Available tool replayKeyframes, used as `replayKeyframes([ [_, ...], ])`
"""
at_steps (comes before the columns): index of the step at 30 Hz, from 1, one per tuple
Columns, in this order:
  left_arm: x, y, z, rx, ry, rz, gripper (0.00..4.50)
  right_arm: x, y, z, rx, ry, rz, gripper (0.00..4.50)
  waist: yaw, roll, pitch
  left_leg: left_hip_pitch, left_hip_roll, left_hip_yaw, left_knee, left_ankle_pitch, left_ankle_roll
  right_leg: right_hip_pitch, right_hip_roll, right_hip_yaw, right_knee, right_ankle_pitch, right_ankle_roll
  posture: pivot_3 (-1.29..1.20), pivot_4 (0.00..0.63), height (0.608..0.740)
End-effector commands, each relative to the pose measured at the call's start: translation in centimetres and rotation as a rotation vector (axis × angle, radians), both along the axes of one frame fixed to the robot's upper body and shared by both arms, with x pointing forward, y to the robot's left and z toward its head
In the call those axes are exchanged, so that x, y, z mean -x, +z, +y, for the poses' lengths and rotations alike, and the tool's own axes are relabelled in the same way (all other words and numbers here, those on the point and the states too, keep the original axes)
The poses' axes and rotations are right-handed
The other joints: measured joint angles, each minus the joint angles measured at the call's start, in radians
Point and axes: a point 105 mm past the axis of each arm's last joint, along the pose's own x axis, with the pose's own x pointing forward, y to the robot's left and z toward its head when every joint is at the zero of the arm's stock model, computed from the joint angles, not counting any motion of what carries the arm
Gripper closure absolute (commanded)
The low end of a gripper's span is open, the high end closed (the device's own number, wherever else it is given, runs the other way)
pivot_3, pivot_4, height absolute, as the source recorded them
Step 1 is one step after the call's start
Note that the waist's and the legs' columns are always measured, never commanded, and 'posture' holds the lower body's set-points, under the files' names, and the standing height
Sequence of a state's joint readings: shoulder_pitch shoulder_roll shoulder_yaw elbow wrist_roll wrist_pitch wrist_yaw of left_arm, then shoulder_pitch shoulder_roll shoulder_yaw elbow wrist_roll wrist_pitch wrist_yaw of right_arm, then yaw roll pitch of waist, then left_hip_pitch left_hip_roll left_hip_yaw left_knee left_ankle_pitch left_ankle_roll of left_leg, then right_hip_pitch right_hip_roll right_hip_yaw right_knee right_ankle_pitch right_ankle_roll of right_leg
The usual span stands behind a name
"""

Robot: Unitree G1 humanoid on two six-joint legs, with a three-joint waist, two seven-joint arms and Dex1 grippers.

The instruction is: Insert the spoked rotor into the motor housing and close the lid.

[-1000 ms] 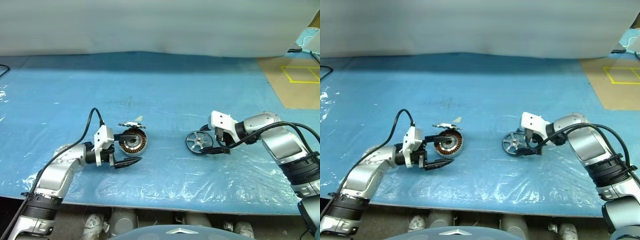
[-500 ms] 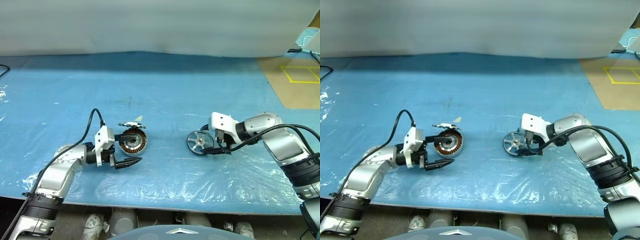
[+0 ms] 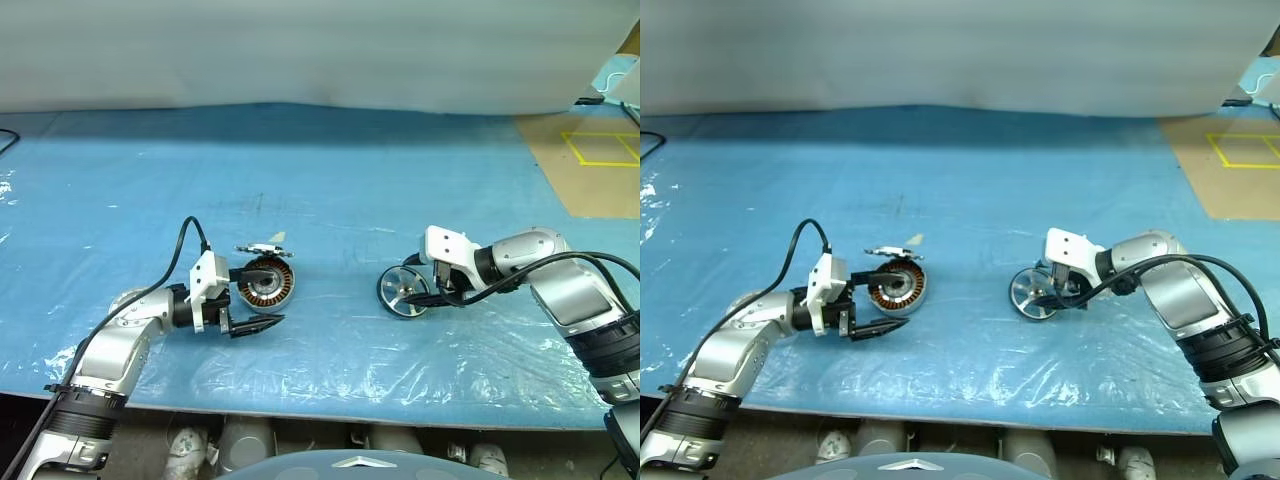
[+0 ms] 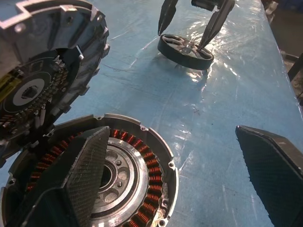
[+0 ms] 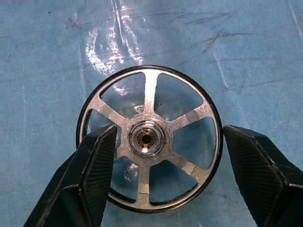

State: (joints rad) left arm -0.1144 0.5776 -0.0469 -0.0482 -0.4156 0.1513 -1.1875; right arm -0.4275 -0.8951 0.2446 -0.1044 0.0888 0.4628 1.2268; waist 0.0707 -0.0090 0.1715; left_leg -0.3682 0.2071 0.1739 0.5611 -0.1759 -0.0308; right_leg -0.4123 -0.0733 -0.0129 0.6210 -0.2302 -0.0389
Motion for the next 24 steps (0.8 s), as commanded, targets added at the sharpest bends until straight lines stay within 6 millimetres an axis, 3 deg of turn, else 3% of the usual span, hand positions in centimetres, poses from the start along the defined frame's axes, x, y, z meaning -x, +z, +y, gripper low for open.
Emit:
replayKeyframes([
  [1,0.1,0.4,0.2,0.001,-0.003,-0.018,0.00,-0.5,1.8,-0.2,-0.009,-0.007,-0.078,0.60,0.000,0.000,0.000,0.000,0.000,0.000,0.000,0.000,0.000,0.000,0.000,0.000,0.000,0.000,0.000,0.00,0.150,0.740],
  [5,0.1,0.4,0.2,0.002,-0.005,-0.019,0.00,-0.4,2.0,-0.5,0.010,-0.003,-0.110,0.60,0.000,0.000,0.000,0.000,0.000,0.000,0.000,0.000,0.000,0.000,0.000,0.000,0.000,0.000,0.000,0.00,0.150,0.740],
  [12,0.0,0.4,0.2,0.001,-0.004,-0.019,0.00,1.7,4.1,0.0,-0.077,0.000,-0.025,0.60,0.002,0.000,0.000,0.000,0.000,0.000,0.000,0.000,0.000,0.000,0.000,0.000,0.000,0.000,0.000,0.00,0.150,0.740],
  [17,0.0,0.4,-0.1,0.004,-0.010,-0.016,0.00,2.8,3.0,0.2,-0.116,-0.048,0.072,0.60,0.004,0.000,0.000,0.000,0.000,0.000,0.000,0.000,0.000,0.000,0.000,0.000,0.000,0.000,0.000,0.00,0.150,0.740],
  [20,-0.1,0.5,-0.2,0.007,-0.013,-0.017,0.00,2.6,2.4,0.1,-0.106,-0.069,0.072,1.19,0.003,0.000,0.000,0.000,0.000,0.000,0.000,0.000,0.000,0.000,0.000,0.000,0.000,0.000,0.000,0.00,0.150,0.740],
  [23,-0.2,0.4,-0.2,0.005,-0.015,-0.019,0.00,2.3,2.4,0.1,-0.108,-0.083,0.060,2.21,0.003,0.000,0.000,0.000,0.000,0.000,0.000,0.000,0.000,0.000,0.000,0.000,0.000,0.000,0.000,0.00,0.150,0.740],
  [24,-0.2,0.4,-0.2,0.004,-0.015,-0.019,0.00,2.1,2.4,0.1,-0.110,-0.093,0.055,2.21,0.003,0.000,0.000,0.000,0.000,0.000,0.000,0.000,0.000,0.000,0.000,0.000,0.000,0.000,0.000,0.00,0.150,0.740],
])
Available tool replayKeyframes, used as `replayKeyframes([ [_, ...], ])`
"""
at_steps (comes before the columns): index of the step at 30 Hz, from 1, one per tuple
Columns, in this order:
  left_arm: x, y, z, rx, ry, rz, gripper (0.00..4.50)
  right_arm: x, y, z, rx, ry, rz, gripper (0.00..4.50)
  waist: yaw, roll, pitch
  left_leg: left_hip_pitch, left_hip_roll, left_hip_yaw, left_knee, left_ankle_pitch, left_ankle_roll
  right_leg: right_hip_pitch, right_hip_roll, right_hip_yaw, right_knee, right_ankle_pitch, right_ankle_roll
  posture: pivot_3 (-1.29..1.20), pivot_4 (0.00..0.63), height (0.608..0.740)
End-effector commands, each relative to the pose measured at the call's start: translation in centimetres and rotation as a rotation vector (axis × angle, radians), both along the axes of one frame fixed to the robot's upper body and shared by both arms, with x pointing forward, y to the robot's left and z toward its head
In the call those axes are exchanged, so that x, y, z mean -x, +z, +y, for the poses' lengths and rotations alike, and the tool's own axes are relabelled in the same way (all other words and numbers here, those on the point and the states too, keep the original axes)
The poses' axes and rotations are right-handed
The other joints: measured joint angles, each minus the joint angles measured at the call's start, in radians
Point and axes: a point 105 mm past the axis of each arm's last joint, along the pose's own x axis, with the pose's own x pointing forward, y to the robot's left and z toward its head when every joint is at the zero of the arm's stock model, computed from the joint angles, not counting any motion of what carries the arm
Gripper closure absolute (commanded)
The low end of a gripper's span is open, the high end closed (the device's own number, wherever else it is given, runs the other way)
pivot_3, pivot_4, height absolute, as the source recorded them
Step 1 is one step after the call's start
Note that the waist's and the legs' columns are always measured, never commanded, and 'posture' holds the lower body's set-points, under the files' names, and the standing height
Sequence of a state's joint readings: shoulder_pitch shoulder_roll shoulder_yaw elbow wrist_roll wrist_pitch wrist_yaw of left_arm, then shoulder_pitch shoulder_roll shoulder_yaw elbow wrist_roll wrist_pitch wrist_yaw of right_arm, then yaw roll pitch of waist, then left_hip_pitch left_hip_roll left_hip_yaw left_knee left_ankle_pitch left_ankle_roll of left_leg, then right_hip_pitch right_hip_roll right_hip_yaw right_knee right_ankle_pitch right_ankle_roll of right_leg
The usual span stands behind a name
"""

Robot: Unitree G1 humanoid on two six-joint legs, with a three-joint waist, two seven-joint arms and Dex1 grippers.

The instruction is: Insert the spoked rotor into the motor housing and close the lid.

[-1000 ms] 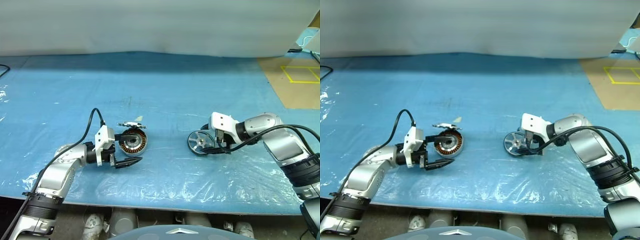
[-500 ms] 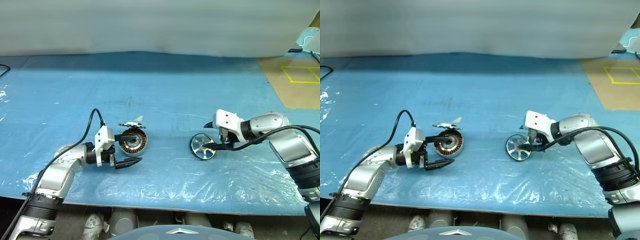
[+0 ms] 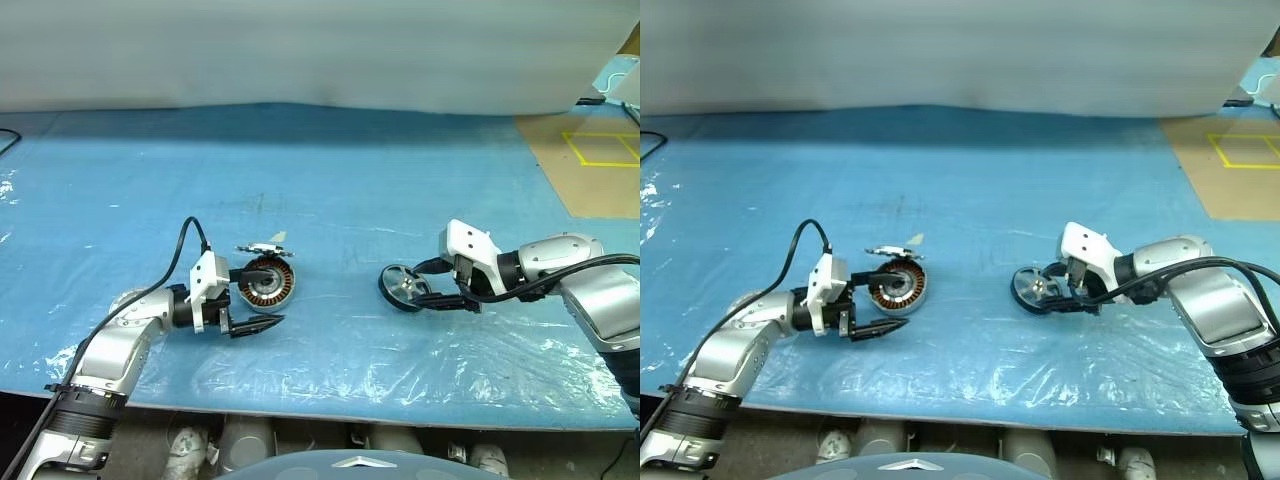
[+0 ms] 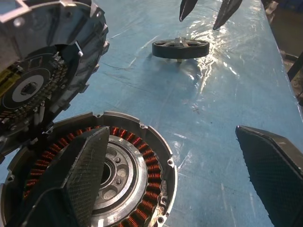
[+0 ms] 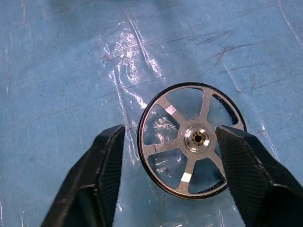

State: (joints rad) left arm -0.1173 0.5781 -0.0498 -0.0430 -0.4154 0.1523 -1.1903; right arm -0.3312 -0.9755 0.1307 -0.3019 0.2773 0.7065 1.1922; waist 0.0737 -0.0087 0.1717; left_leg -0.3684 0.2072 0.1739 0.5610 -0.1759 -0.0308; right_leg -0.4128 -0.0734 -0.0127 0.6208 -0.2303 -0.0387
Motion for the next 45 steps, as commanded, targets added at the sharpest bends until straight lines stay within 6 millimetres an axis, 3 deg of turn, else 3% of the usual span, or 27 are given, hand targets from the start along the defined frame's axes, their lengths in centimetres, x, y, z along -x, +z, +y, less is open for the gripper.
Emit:
replayKeyframes([
  [1,-0.2,0.5,-0.2,0.006,-0.012,-0.024,0.00,-0.7,0.7,0.2,-0.002,-0.009,-0.047,2.21,0.000,0.000,0.000,0.000,0.000,0.000,0.000,0.000,0.000,0.000,0.000,0.000,0.000,0.000,0.000,0.00,0.150,0.740],
  [16,-0.2,0.1,0.2,0.002,0.003,-0.014,0.00,-2.0,-1.6,1.0,-0.019,-0.054,0.029,2.21,-0.001,0.000,0.000,-0.001,0.000,0.000,0.000,0.000,0.000,-0.001,0.000,0.000,0.000,0.000,0.000,0.00,0.150,0.740],
  [22,-0.2,0.1,0.4,0.006,0.022,-0.013,0.00,-1.7,-2.8,-0.2,0.039,-0.072,0.044,2.21,0.000,0.000,0.000,-0.002,0.000,0.000,0.000,0.000,0.000,-0.002,0.000,0.000,0.000,0.000,0.000,0.00,0.150,0.740],
  [29,-0.1,-0.1,0.5,-0.004,0.020,-0.012,0.00,-1.7,-2.6,-1.0,0.040,-0.100,0.034,2.21,0.001,0.000,0.000,0.000,0.000,0.000,0.000,0.000,0.000,0.000,0.000,0.000,0.000,0.000,0.000,0.00,0.150,0.740],
  [35,-0.1,-0.3,0.7,-0.014,0.013,-0.009,0.00,-1.7,-0.4,-1.2,-0.049,-0.125,-0.009,2.21,0.003,0.000,0.000,0.000,0.000,0.000,0.000,0.000,0.000,0.000,0.000,0.000,0.000,0.000,0.000,0.00,0.150,0.740],
  [45,-0.4,-0.1,0.3,-0.012,0.001,-0.009,0.00,-1.4,-1.3,-1.7,-0.053,-0.188,0.047,2.21,0.003,0.000,0.000,-0.001,0.000,0.000,0.000,0.000,0.000,0.000,0.000,0.000,0.000,0.000,0.000,0.00,0.150,0.740],
])
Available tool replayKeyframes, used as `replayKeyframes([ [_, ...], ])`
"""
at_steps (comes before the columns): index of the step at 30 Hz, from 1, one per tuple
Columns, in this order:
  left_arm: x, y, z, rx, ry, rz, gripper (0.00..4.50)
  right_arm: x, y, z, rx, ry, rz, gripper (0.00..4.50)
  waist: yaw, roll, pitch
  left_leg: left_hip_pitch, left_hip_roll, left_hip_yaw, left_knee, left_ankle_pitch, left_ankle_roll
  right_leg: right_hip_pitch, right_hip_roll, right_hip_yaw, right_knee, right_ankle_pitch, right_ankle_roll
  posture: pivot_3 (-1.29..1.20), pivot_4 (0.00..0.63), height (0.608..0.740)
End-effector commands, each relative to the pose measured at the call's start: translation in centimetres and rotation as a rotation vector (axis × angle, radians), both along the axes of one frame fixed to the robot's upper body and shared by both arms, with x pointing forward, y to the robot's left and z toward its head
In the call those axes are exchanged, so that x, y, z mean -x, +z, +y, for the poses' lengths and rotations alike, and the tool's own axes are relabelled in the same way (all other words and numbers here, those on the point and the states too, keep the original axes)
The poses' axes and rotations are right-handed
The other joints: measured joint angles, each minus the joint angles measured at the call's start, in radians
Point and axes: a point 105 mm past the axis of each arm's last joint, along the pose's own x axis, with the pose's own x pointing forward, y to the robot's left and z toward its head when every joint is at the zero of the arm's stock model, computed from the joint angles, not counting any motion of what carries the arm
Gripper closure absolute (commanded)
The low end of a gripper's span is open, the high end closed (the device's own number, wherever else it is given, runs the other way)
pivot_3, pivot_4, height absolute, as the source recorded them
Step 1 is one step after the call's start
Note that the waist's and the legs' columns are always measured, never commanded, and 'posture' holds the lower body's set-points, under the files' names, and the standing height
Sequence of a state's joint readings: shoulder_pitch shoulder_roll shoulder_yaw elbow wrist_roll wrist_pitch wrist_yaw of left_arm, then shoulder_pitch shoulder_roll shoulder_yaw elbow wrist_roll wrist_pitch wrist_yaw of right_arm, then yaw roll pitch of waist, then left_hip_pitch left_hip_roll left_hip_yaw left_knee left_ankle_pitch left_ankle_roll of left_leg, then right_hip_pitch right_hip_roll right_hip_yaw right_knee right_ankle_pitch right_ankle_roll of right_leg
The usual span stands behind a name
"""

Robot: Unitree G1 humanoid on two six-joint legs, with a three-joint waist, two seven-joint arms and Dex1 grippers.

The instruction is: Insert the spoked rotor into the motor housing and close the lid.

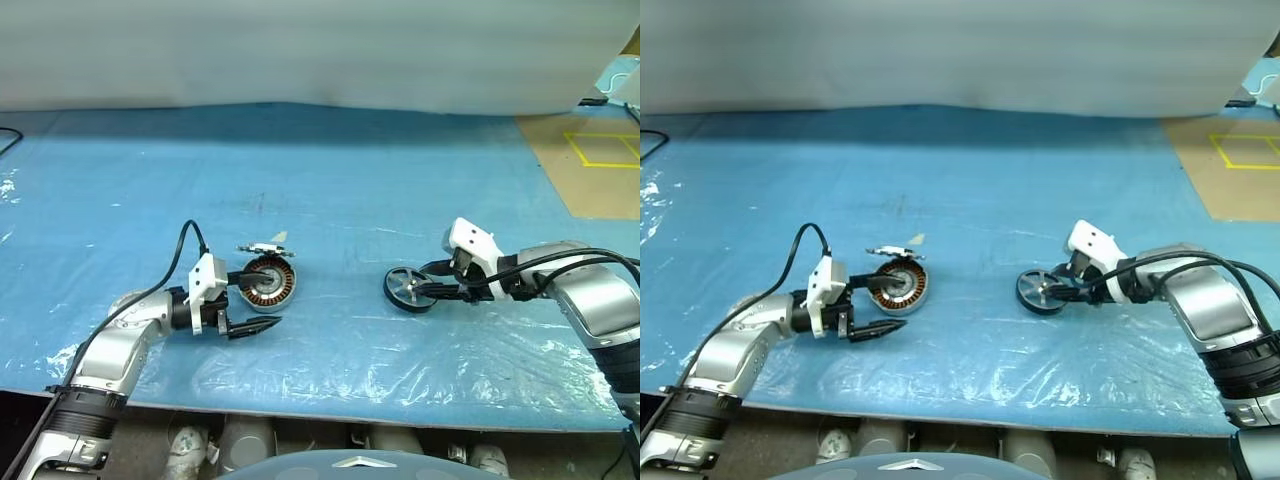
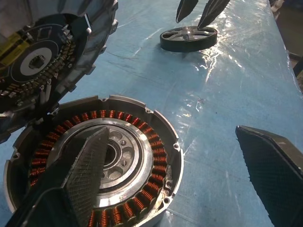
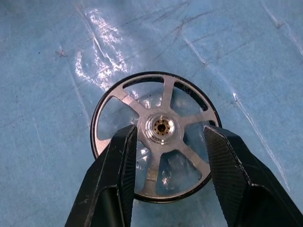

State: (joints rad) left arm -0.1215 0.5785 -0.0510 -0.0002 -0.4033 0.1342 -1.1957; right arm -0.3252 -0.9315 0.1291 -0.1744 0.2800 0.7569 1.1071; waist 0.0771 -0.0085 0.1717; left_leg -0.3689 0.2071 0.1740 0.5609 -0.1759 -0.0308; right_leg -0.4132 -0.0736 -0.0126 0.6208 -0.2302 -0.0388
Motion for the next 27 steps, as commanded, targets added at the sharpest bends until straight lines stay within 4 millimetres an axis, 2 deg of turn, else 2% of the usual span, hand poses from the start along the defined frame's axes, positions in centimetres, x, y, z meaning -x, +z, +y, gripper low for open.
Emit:
replayKeyframes([
  [1,-0.2,0.8,-0.3,0.014,-0.012,-0.022,0.00,0.0,0.9,0.6,-0.036,-0.003,-0.012,2.21,0.000,0.000,0.000,0.000,0.000,0.000,0.000,0.000,0.000,0.000,0.000,0.000,0.000,0.000,0.000,0.00,0.150,0.740],
  [4,-0.8,2.0,-0.7,0.095,0.028,0.013,0.00,0.0,1.4,1.5,-0.096,-0.019,0.022,2.21,0.000,0.000,0.000,0.000,0.000,0.000,0.000,0.000,0.000,0.000,0.000,0.000,0.000,0.000,0.000,0.00,0.150,0.740],
  [6,-1.0,2.4,-0.8,0.110,0.034,0.014,0.00,-0.1,1.2,1.3,-0.087,-0.027,0.032,2.21,0.000,0.001,0.000,-0.001,0.000,0.000,0.000,0.000,0.000,-0.001,0.000,0.000,0.001,0.000,0.000,0.00,0.150,0.740],
  [19,-0.7,1.9,-0.7,0.093,0.035,0.014,0.00,2.2,0.3,2.5,-0.073,0.069,0.118,2.21,0.001,0.001,0.000,-0.001,0.000,0.000,0.000,0.000,0.000,-0.001,0.000,0.000,0.000,0.000,0.000,0.00,0.150,0.740],
  [27,-0.7,1.8,-0.6,0.095,0.035,0.012,0.00,1.8,-2.1,2.3,0.030,0.029,0.083,2.21,0.000,0.000,0.000,-0.001,0.000,0.000,0.000,0.000,0.000,-0.001,0.000,0.000,0.000,0.000,0.000,0.00,0.150,0.740],
])
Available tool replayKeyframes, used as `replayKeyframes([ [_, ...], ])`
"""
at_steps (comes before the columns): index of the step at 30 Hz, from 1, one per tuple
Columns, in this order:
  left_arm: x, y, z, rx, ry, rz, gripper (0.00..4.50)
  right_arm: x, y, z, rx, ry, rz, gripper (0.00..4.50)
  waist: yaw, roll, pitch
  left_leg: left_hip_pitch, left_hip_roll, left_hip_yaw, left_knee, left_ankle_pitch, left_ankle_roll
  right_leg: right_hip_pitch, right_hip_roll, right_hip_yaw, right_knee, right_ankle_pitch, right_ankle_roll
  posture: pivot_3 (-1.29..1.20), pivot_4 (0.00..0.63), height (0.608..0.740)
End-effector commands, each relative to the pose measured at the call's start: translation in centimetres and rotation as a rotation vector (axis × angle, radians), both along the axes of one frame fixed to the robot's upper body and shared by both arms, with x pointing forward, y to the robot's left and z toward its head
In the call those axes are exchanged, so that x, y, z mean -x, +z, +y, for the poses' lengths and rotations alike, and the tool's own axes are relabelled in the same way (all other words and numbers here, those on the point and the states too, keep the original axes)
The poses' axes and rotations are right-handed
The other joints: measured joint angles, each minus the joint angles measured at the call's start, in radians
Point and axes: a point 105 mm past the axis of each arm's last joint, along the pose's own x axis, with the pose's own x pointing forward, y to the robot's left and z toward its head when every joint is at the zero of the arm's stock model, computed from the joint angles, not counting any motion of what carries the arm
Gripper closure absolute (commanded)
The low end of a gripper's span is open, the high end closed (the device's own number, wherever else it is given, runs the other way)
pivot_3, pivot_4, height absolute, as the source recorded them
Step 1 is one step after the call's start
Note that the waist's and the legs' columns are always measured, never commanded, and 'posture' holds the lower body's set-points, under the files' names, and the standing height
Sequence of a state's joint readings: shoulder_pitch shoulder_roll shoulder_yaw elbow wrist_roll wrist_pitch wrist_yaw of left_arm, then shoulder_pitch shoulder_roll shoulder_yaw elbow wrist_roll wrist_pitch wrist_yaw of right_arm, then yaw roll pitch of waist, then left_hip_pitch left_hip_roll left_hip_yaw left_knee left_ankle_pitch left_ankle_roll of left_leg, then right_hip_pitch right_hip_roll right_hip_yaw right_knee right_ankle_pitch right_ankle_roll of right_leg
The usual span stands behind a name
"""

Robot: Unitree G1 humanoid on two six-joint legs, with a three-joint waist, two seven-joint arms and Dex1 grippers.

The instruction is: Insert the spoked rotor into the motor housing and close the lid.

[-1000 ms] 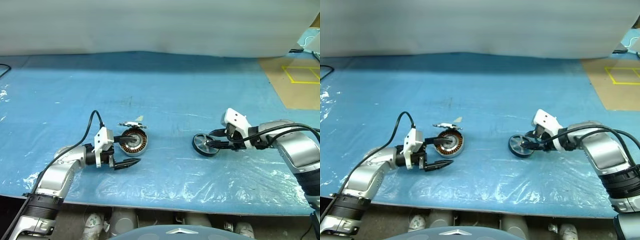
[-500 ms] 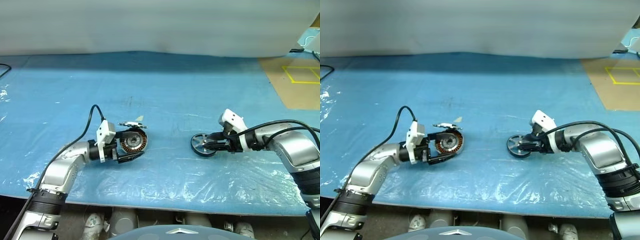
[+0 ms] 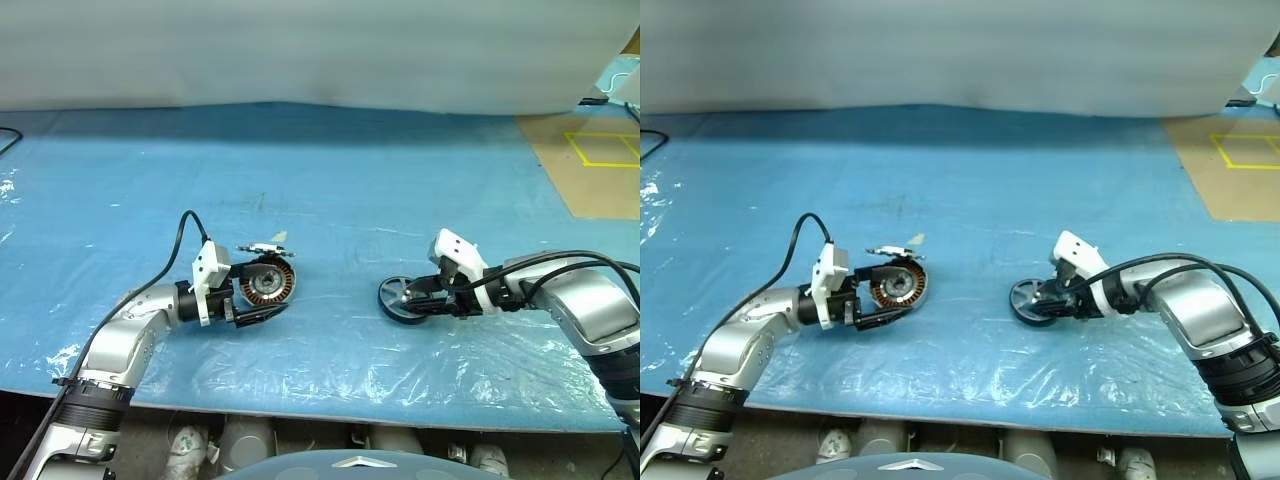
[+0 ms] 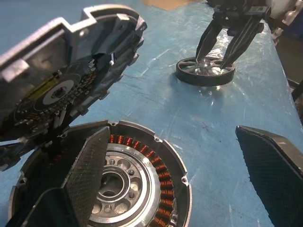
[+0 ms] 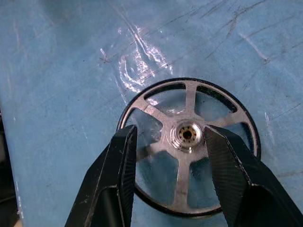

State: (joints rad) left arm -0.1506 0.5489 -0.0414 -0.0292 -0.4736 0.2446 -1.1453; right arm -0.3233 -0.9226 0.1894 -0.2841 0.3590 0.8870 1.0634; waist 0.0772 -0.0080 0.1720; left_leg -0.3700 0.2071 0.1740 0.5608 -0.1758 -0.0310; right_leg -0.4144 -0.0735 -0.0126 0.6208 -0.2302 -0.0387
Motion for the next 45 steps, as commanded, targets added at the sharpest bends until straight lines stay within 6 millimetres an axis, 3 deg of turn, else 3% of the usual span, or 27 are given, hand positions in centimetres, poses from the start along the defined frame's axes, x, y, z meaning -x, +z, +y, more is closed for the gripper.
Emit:
replayKeyframes([
  [1,0.0,0.7,0.2,0.004,0.000,-0.041,0.00,0.0,-1.7,-0.3,0.078,-0.018,-0.017,2.21,0.000,0.000,0.000,0.000,0.000,0.000,0.000,0.000,0.000,0.000,0.000,0.000,0.000,0.000,0.000,0.00,0.150,0.740],
  [5,0.0,0.8,0.2,-0.001,-0.003,-0.045,0.00,-0.4,-2.5,-1.1,0.138,-0.038,-0.035,2.21,0.000,-0.001,-0.001,0.004,0.000,0.000,0.000,0.000,0.000,0.004,0.000,0.000,0.000,0.000,0.000,0.00,0.150,0.740],
  [12,0.1,1.0,0.0,-0.009,-0.010,-0.051,0.00,0.8,-3.0,-1.5,0.190,0.039,-0.042,2.21,0.002,-0.004,-0.002,0.012,0.000,0.000,0.000,0.000,0.000,0.014,-0.001,0.001,-0.003,-0.005,0.008,0.00,0.150,0.740],
  [21,0.0,0.5,0.2,-0.017,-0.012,-0.052,0.00,1.4,-3.0,-2.7,0.212,0.027,-0.004,2.21,0.008,-0.005,-0.003,0.012,0.000,0.000,-0.004,0.000,0.000,0.014,-0.001,0.001,-0.006,-0.005,0.008,0.00,0.150,0.740],
  [32,0.0,-0.2,0.4,-0.026,-0.009,-0.056,0.00,2.3,-2.9,-2.5,0.190,0.063,0.011,2.21,0.020,-0.006,-0.004,0.011,-0.001,0.000,-0.013,0.000,0.000,0.014,-0.001,-0.001,-0.014,-0.001,0.002,0.00,0.150,0.740],
  [37,-0.1,-0.2,0.5,-0.024,-0.009,-0.061,0.00,2.2,-3.1,-2.4,0.212,0.085,-0.018,3.16,0.019,-0.008,-0.005,0.012,0.000,0.000,-0.013,0.000,0.000,0.014,-0.001,-0.001,-0.014,-0.001,0.002,0.00,0.150,0.740],
  [45,0.7,0.7,0.1,-0.020,-0.050,-0.087,0.00,2.2,-3.0,-2.5,0.242,0.130,-0.066,3.16,0.019,-0.008,-0.005,0.015,0.000,0.000,-0.013,0.000,0.000,0.016,-0.001,0.000,-0.014,-0.001,0.002,0.00,0.150,0.740],
])
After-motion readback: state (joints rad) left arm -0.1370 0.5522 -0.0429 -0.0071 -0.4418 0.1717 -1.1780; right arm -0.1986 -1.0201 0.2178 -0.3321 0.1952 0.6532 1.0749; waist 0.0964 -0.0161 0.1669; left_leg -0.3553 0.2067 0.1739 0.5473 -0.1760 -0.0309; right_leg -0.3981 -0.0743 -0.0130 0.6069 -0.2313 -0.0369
